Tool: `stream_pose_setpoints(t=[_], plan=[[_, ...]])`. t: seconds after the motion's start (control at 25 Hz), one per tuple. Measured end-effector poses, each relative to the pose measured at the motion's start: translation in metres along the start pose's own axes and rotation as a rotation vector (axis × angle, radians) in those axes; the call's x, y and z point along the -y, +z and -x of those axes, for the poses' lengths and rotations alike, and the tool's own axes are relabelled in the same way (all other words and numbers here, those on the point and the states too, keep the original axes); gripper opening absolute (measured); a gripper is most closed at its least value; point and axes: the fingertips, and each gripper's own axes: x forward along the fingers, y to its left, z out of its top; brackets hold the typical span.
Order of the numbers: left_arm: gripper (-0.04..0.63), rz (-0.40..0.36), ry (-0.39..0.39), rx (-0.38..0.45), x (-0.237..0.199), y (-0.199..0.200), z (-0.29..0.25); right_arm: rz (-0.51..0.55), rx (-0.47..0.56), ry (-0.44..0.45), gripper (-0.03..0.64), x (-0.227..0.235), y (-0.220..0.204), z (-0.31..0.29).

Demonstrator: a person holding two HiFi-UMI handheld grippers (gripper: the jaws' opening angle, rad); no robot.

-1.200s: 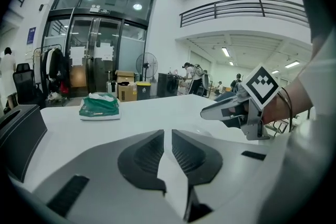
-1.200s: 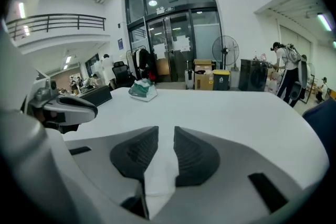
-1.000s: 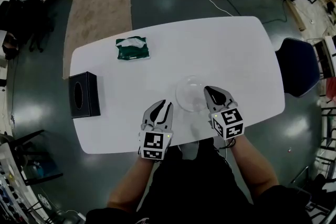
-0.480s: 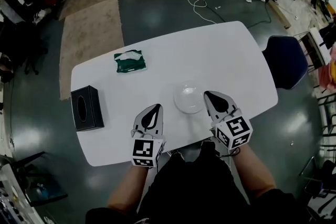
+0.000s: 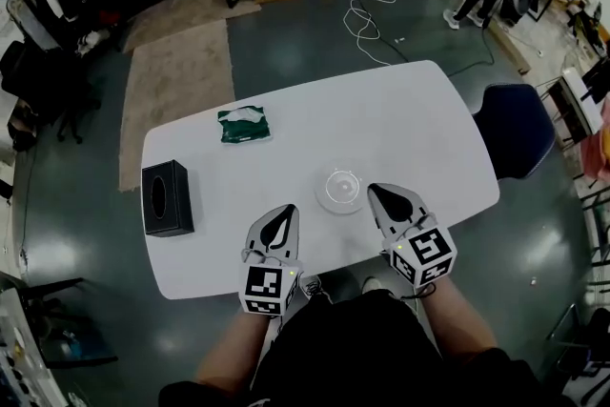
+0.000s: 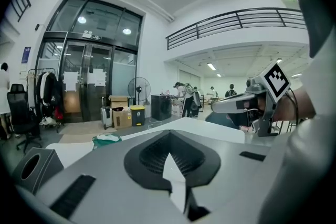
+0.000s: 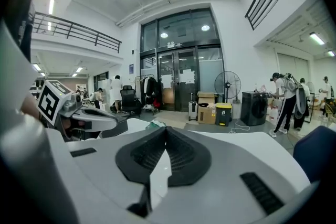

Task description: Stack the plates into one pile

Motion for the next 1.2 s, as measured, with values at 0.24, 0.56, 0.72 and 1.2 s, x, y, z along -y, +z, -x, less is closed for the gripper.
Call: stream_pose_setpoints(t=[0.24, 0.56, 0.72, 1.2], plan=[[0.018, 0.007, 0.088, 0.032, 0.035, 0.009, 0.018, 0.033, 0.012, 0.095, 0.017, 0.0, -0.001, 0.026], [0.018, 0.023, 0.19, 0.029, 0.095, 0.005, 0.034, 0.055, 0.013, 0.196, 0.017, 0.009, -0.018, 0.068], [0.018, 0.017, 0.222, 0.03, 0.112, 0.004, 0.039, 0.048, 0.016, 0.223, 0.017, 0.014, -0.027, 0.081], [0.018, 0.011, 0.244, 0.037, 0.146, 0.005, 0.037, 0.05, 0.029, 0.259, 0.017, 0.024, -0.035, 0.104]])
